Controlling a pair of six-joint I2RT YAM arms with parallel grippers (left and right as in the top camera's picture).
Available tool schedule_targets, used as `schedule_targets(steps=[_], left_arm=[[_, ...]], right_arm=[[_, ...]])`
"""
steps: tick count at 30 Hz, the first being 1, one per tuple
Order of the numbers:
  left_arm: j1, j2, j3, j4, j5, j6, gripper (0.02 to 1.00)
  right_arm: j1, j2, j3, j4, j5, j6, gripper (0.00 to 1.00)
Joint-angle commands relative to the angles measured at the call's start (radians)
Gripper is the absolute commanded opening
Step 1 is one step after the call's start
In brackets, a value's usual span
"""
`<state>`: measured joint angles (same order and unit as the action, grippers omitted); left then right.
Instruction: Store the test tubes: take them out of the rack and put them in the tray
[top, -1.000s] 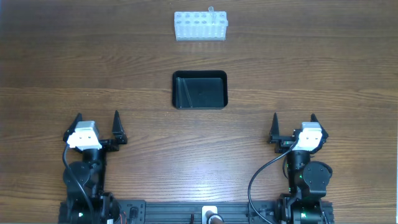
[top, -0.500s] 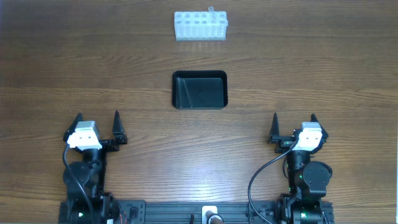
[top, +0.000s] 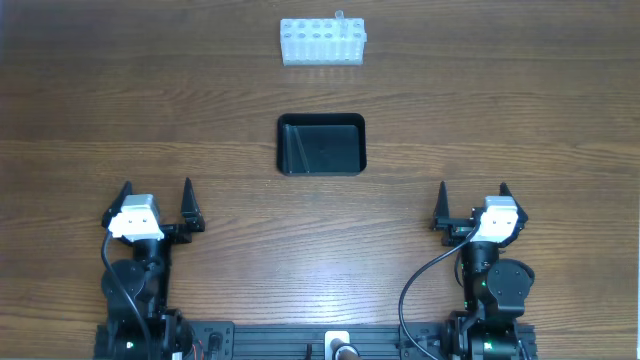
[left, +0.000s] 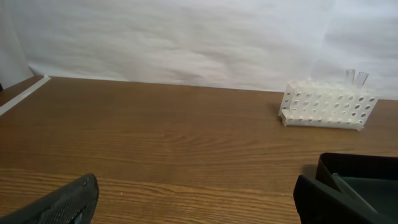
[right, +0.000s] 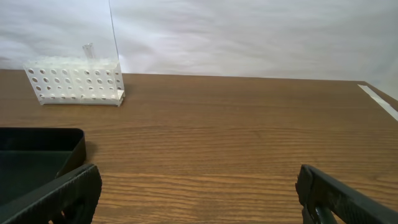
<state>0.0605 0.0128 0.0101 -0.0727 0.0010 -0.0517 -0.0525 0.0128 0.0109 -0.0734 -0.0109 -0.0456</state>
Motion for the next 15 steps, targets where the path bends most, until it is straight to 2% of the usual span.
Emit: schedule_targets(steps=[1,4,6,7,9,11,15], left_arm=[[0.003,-0.007,-0.004,-0.004,0.018,0.014,0.996],[0.003,-0.007,-0.004,-0.004,0.018,0.014,0.998],[0.002,-0.007,-0.004,-0.004,0.018,0.014,0.998],[0.003,-0.007,-0.004,-0.004,0.018,0.014,0.998],[0.003,-0.007,-0.004,-0.004,0.018,0.014,0.996],[0.003,-0.007,-0.004,-0.004,0.017,0.014,0.996],[0.003,-0.007,-0.004,-0.004,0.018,0.014,0.998]], right_arm=[[-0.001,-0.008,-0.003,0.018,-0.037,0.012,0.991],[-0.001,-0.008,0.051,0.024,-0.123,0.067,0.991],[-0.001,-0.007,0.136,-0.056,-0.117,0.092,0.991],[-0.001,-0.004,0.185,-0.120,-0.090,0.093,0.991],[-0.001,0.059,0.413,-0.398,0.043,0.093,0.991],[-0.001,0.154,0.570,-0.537,0.080,0.094,0.991],[-0.001,0.439,0.876,-0.718,0.099,0.093,0.991]])
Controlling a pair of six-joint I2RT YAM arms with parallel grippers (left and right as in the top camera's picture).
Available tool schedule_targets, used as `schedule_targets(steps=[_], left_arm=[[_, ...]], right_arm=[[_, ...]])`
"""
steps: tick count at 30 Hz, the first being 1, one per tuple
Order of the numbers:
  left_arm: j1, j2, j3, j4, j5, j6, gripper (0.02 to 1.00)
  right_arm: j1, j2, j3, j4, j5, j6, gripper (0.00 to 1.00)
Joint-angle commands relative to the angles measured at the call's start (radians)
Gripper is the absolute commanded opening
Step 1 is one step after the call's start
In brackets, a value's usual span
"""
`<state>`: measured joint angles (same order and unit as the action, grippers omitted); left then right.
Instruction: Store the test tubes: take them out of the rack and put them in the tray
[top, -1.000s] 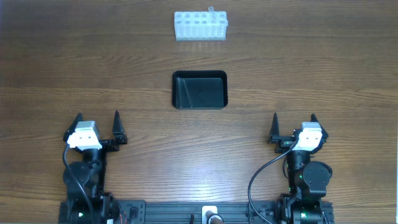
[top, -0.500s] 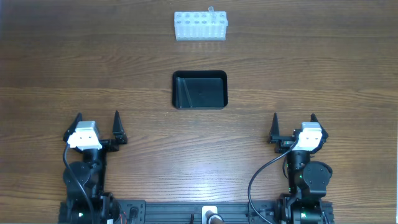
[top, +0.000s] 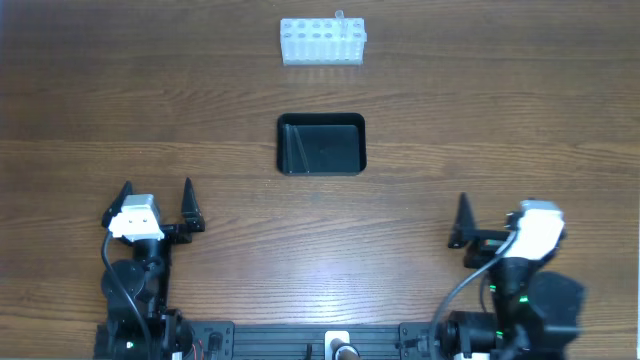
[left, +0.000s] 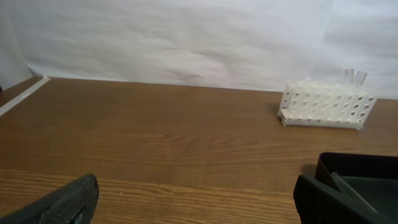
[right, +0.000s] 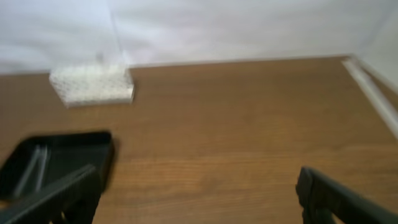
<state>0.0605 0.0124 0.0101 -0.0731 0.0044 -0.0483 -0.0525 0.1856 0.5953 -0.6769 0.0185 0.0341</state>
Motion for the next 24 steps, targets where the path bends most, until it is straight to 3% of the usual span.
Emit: schedule_targets(steps=[1,4,7,9,17,20,24], left_arm=[[0.003,-0.006,-0.004,-0.003,0.014,0.011,0.998],[0.003,-0.006,-0.004,-0.003,0.014,0.011,0.998],[0.003,-0.006,-0.004,-0.003,0.014,0.011,0.998],[0.003,-0.006,-0.004,-0.003,0.014,0.011,0.998],[0.003,-0.006,-0.004,-0.003,0.014,0.011,0.998],[0.003,-0.006,-0.004,-0.003,0.014,0.011,0.998],[0.003,-0.006,-0.004,-0.003,0.014,0.011,0.998]], right_arm=[[-0.001,0.341,0.364,-0.143,0.069,0.014,0.993],[0.001,0.568,0.586,-0.219,0.037,0.021,0.993],[0.002,0.765,0.790,-0.245,-0.080,0.021,0.991],[0.002,0.855,0.876,-0.247,-0.111,0.021,0.993],[0.007,1.084,0.965,-0.161,-0.193,-0.010,0.993],[0.066,1.150,0.967,-0.150,-0.040,-0.002,0.993],[0.237,1.238,0.986,-0.146,0.274,0.015,0.991]])
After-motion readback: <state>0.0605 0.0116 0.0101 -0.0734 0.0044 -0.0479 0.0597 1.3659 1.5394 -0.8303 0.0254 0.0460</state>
